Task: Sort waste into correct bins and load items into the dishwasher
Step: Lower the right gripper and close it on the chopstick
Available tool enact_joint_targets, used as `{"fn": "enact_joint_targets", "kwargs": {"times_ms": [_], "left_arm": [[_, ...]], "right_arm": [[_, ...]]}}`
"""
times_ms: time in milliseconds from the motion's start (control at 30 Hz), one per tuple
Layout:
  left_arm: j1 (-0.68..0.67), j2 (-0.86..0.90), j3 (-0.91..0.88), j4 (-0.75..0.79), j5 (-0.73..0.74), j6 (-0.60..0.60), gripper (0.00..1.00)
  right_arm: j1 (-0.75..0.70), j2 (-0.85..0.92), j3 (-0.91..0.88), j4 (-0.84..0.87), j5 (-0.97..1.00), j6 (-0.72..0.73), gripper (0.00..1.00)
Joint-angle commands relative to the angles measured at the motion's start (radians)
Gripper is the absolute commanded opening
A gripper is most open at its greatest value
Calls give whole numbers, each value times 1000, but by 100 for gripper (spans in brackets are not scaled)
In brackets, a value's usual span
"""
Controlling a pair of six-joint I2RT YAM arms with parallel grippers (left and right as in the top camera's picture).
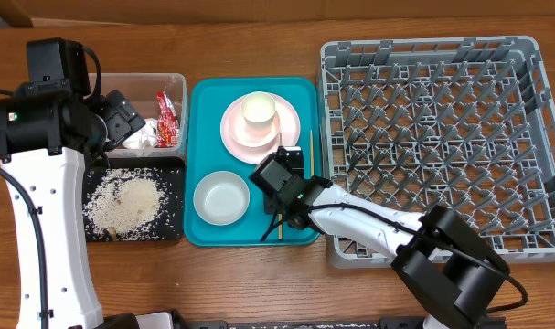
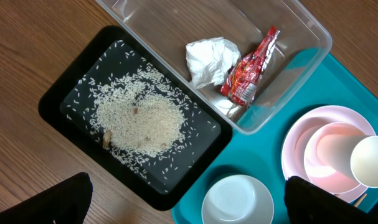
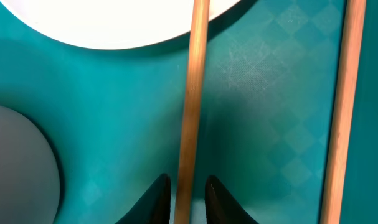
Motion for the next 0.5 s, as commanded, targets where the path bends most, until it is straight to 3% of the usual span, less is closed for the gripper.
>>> {"fn": "enact_joint_targets", "kwargs": {"times_ms": [0, 467], "left_arm": [[4, 2, 3, 0, -3, 12, 100], [4, 2, 3, 0, -3, 12, 100]], "right_arm": [[4, 3, -5, 13, 18, 5, 21], [4, 54, -5, 25, 18, 5, 20]]}}
